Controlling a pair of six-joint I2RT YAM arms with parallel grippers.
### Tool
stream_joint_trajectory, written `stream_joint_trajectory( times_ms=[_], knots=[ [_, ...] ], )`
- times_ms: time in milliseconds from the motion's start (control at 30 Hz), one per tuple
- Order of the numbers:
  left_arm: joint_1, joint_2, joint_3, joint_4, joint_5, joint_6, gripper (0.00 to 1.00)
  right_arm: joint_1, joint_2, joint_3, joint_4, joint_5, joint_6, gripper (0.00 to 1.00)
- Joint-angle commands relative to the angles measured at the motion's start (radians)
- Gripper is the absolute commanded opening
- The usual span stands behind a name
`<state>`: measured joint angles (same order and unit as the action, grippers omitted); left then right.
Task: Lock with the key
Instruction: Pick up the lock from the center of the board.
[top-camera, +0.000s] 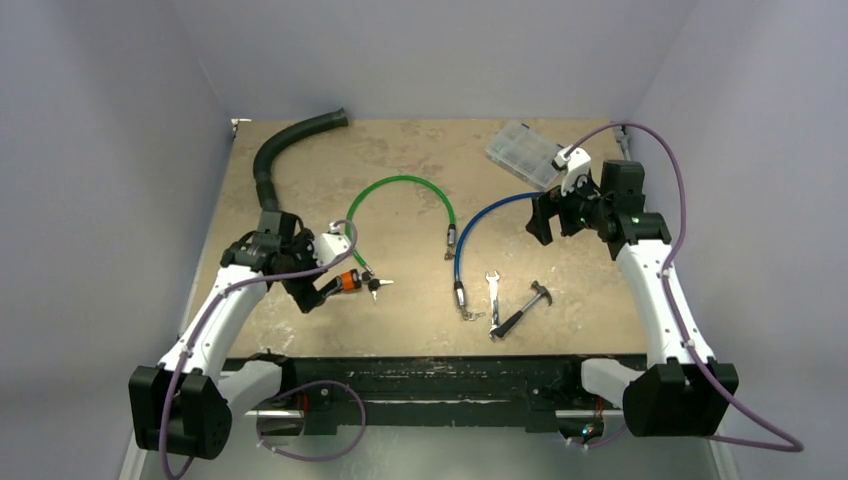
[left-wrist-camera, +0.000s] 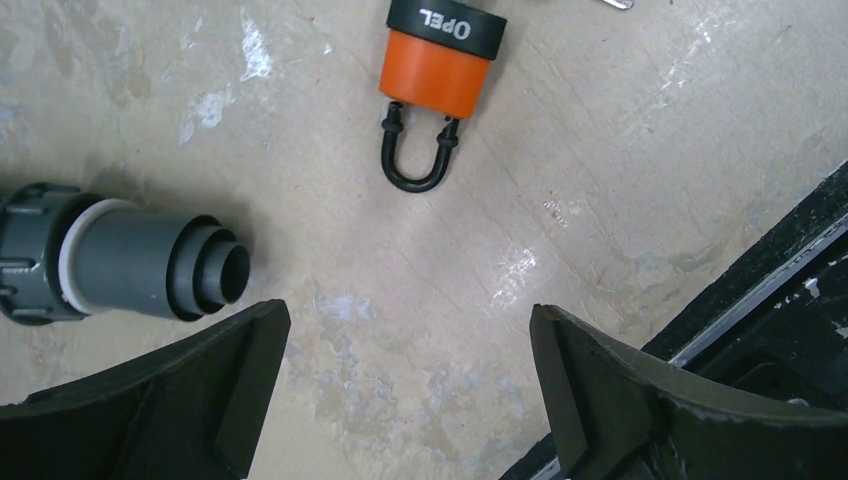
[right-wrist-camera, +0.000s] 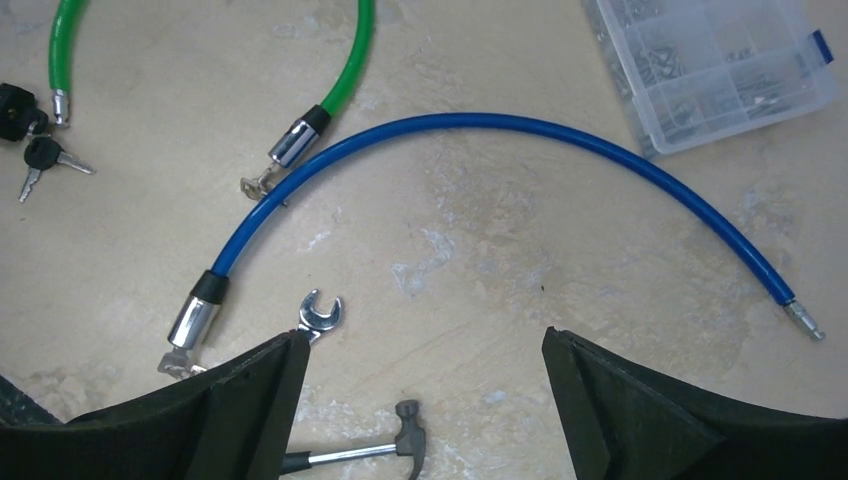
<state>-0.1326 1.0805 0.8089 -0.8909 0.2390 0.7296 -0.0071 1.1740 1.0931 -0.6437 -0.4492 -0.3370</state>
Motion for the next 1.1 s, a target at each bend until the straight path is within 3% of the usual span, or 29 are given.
stream_joint_trajectory(
  times_ms=[0, 200, 600, 1067],
  knots=[
    [-0.004, -0.058, -0.063, 0.135, 0.126, 0.103, 1.00, -0.001, -0.067, -0.030, 0.093, -0.042, 0.006, 0.99],
    [-0.042, -0.042, -0.143, 0.272, 0.221, 0.136, 0.99, -0.001, -0.054, -0.009, 0.082, 0.022, 0.077, 0.99],
    [-0.183, 0.142, -0.200, 0.462, 0.109, 0.139, 0.91, -0.001, -0.081, -0.001, 0.038, -0.131, 0.003, 0.99],
    [-0.199, 0.253, -0.234, 0.616, 0.039, 0.103, 0.76, -0.001, -0.188, -0.078, 0.132, -0.162, 0.075, 0.99]
  ],
)
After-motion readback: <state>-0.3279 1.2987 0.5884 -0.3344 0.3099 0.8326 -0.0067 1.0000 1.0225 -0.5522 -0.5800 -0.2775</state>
